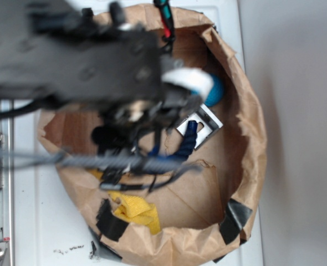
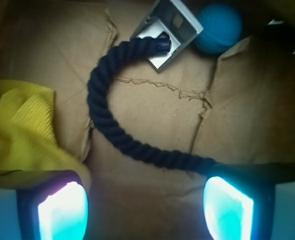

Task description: Grab the blue rope.

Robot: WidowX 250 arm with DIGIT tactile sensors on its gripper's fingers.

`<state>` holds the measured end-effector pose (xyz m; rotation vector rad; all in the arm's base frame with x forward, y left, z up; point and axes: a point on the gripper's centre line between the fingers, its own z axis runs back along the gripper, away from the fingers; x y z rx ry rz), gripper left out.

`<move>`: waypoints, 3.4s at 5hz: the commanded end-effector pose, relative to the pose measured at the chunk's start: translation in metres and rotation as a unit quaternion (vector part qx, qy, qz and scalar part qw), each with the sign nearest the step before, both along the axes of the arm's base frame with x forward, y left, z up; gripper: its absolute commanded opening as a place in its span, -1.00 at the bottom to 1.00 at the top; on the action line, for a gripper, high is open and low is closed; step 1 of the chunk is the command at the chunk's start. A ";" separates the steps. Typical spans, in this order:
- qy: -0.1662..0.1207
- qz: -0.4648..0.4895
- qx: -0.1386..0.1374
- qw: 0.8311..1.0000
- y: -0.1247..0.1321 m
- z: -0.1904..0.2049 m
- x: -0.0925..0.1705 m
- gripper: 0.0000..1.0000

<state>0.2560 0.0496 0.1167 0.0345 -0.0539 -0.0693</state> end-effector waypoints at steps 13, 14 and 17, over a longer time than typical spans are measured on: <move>-0.061 -0.320 -0.010 0.945 -0.014 -0.047 0.012 1.00; -0.063 -0.324 -0.010 0.944 -0.010 -0.048 0.012 1.00; -0.045 -0.323 0.016 0.945 -0.016 -0.084 0.021 1.00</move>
